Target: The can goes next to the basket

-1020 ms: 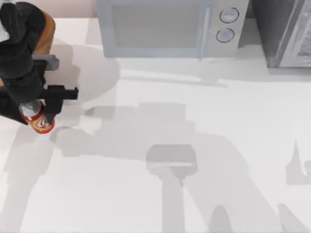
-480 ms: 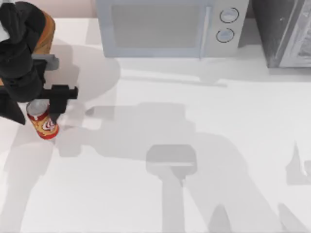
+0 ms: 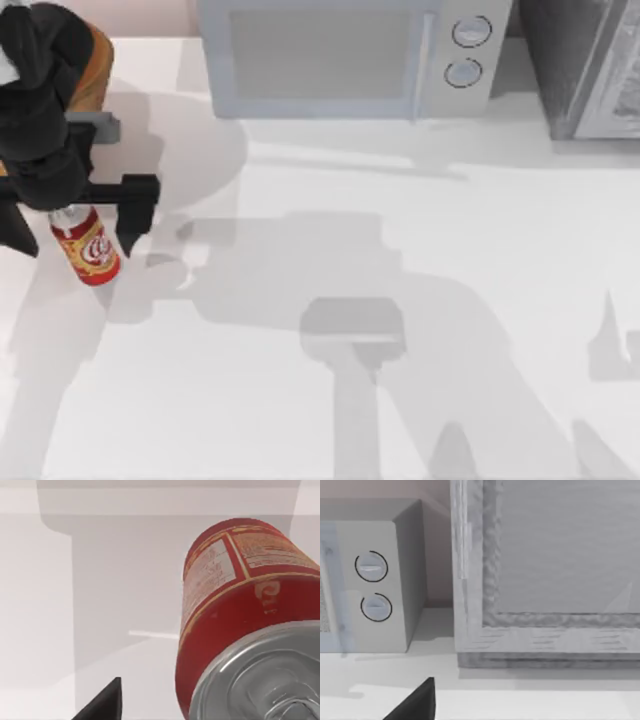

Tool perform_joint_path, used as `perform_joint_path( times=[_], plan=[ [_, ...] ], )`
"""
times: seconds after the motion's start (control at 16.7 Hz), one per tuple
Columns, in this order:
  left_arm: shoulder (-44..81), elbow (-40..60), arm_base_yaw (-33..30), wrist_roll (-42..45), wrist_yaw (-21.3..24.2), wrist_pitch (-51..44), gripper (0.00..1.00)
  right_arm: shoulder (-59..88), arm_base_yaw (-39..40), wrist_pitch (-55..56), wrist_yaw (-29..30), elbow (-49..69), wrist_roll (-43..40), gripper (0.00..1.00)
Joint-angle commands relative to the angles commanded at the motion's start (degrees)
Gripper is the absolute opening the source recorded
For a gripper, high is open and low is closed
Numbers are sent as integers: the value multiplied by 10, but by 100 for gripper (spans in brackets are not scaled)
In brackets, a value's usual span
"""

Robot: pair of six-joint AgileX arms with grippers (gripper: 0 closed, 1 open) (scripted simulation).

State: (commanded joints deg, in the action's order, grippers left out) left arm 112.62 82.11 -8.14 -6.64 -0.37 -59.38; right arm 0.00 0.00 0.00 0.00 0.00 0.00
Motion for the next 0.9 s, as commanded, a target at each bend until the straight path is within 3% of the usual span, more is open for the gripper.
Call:
perform_joint_path(
  times=[0.24,0.6,0.9],
  plan=[
    [-6,3,-6,4,4,-7,100,0,0,0,0,0,0,100],
    [-56,37,-45,37,27,-94,100,0,0,0,0,0,0,100],
    [-30,46,-27,22,11,-120,100,0,0,0,0,0,0,100]
  ],
)
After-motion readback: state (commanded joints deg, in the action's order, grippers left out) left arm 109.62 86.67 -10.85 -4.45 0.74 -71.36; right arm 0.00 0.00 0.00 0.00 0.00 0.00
